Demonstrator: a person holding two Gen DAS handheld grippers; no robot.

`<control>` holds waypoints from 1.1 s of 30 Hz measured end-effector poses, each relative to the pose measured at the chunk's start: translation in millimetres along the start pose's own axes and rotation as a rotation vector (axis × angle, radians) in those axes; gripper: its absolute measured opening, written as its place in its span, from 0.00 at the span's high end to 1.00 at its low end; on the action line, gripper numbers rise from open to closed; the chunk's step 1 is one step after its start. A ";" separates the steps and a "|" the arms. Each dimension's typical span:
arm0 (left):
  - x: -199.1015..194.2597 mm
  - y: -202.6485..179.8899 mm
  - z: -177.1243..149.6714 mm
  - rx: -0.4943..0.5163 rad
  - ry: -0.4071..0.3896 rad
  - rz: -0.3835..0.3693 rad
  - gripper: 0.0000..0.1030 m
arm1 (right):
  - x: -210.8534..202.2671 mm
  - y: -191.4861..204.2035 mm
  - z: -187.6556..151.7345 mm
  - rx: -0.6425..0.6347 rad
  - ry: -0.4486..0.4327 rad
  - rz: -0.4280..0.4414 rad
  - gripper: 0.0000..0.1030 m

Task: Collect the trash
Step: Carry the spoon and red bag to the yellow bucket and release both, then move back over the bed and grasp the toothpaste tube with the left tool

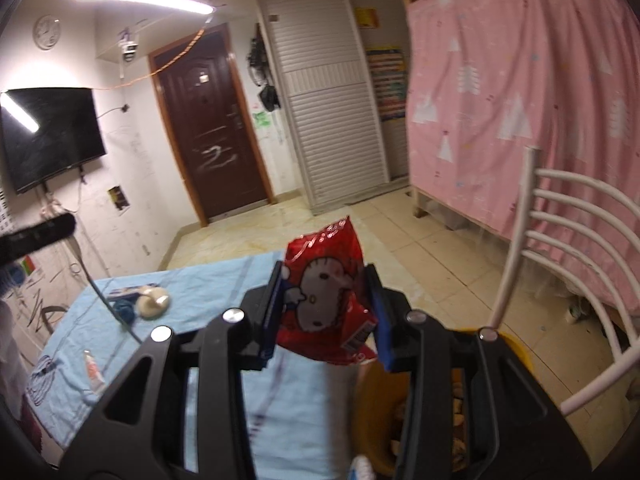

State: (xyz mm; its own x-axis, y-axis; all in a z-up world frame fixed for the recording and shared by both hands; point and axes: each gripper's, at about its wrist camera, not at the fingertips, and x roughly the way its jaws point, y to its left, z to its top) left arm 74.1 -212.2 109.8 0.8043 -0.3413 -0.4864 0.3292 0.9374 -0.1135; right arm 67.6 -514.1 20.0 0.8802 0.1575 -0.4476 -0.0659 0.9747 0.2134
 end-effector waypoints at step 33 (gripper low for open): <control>139.1 -186.2 8.1 0.101 0.107 -0.169 0.50 | 10.2 -111.5 -48.2 0.200 0.021 -0.158 0.31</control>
State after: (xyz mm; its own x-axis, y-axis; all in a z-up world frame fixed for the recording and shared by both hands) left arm 128.6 -434.8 70.2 0.6784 -0.4785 -0.5575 0.5068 0.8542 -0.1164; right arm 61.3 -613.5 -50.2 0.8622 0.0108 -0.5065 0.1678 0.9372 0.3057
